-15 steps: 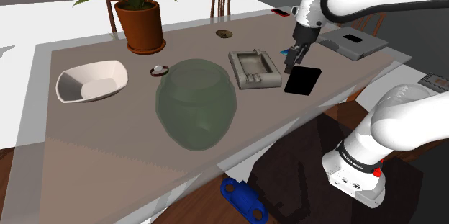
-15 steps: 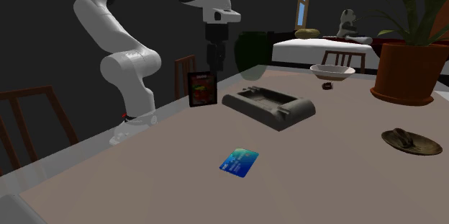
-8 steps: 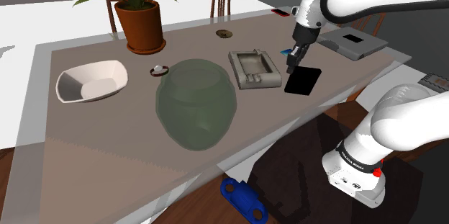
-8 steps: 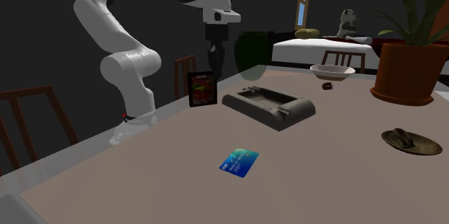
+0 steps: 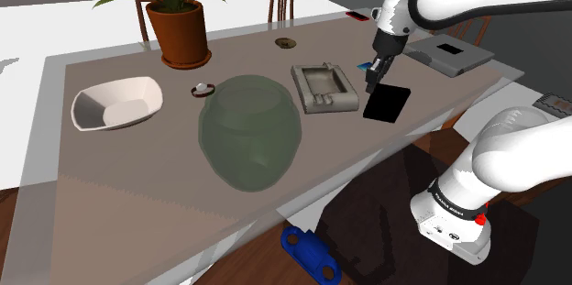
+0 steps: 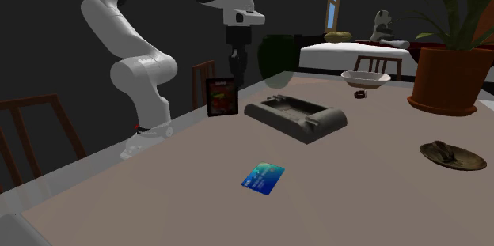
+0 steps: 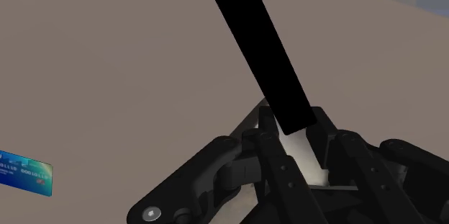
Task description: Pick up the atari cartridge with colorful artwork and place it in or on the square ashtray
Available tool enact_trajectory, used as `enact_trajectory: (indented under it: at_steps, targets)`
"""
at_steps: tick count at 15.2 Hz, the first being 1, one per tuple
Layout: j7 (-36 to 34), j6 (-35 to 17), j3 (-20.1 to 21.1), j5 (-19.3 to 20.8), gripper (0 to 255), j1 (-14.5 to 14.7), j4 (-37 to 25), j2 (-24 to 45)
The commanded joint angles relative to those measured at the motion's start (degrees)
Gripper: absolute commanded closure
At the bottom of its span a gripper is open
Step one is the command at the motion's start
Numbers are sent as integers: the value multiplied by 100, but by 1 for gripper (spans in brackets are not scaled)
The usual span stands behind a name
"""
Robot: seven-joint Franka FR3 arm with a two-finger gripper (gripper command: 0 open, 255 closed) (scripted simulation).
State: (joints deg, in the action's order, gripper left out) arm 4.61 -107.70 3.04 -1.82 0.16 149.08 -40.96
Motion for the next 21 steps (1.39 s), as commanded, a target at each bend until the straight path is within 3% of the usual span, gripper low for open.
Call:
enact_trajectory:
  at_steps: [1, 21]
  targets:
    - [-1, 81, -1, 2, 255, -1, -61, -8]
    - [-4, 1598, -40, 38, 255, -19, -1657, 72]
